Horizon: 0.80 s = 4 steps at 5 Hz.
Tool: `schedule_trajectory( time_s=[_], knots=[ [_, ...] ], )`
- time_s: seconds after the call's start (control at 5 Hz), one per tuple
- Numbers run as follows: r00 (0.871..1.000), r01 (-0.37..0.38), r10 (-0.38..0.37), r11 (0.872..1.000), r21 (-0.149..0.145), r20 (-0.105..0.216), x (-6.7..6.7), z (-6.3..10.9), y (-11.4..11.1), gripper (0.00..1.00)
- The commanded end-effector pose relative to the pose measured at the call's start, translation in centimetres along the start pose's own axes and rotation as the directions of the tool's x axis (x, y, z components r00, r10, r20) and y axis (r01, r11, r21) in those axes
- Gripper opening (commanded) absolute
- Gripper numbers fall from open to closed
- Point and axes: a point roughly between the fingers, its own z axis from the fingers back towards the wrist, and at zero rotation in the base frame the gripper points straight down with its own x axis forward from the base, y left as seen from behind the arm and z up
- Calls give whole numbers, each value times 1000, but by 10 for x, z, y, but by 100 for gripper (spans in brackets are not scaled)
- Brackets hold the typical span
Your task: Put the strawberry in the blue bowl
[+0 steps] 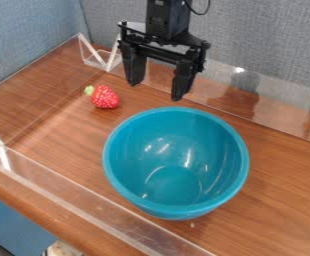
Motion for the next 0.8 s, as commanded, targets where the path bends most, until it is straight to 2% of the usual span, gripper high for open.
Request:
schedule_trajectory(
  time_s=[0.0, 0.2, 0.4, 0.6],
  knots=[
    [1000, -4, 4, 1000, 20, 7, 7, -1, 24, 100],
    [1000, -13, 13, 999, 53, 1, 12, -7, 56, 100],
    [997, -73, 73, 995, 67, 1, 22, -17, 86, 100],
    [991, -132, 132, 988, 81, -3, 31, -30, 104, 100]
  ],
)
